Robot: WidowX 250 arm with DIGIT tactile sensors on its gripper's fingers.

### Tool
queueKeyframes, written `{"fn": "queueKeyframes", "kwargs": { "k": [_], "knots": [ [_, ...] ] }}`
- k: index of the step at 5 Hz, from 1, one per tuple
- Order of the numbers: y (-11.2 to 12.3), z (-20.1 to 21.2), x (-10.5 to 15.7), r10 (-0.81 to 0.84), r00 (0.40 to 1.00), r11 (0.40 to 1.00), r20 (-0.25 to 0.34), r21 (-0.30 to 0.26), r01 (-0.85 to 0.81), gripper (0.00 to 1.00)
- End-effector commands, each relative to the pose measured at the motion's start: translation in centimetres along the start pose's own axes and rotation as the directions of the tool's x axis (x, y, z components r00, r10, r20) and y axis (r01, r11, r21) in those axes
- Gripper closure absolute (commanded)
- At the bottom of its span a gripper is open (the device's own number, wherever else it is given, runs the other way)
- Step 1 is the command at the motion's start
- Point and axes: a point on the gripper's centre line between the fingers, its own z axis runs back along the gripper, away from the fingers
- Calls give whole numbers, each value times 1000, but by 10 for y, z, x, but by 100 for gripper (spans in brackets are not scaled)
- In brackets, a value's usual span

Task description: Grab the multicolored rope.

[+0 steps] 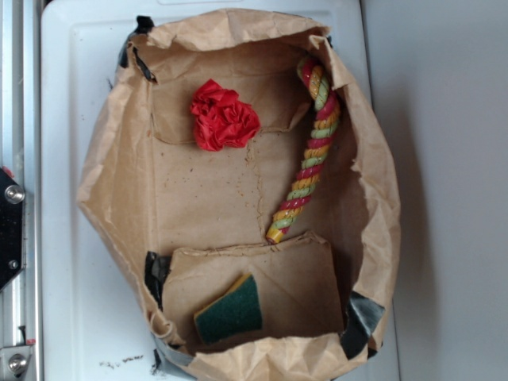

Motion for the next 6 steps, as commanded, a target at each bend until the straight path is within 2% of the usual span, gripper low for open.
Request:
{"fn": "queueKeyframes", "kwargs": {
  "k": [1,2,4,5,6],
  "knots": [
    [0,0,0,0,1000,1000,0,0,0,0],
    [13,-6,36,59,998,998,24,29,-60,0],
    [26,-27,80,128,991,989,37,64,-130,0],
    [32,-37,101,186,980,979,77,67,-191,0],
    [43,-47,117,233,966,970,114,39,-238,0]
  ]
}}
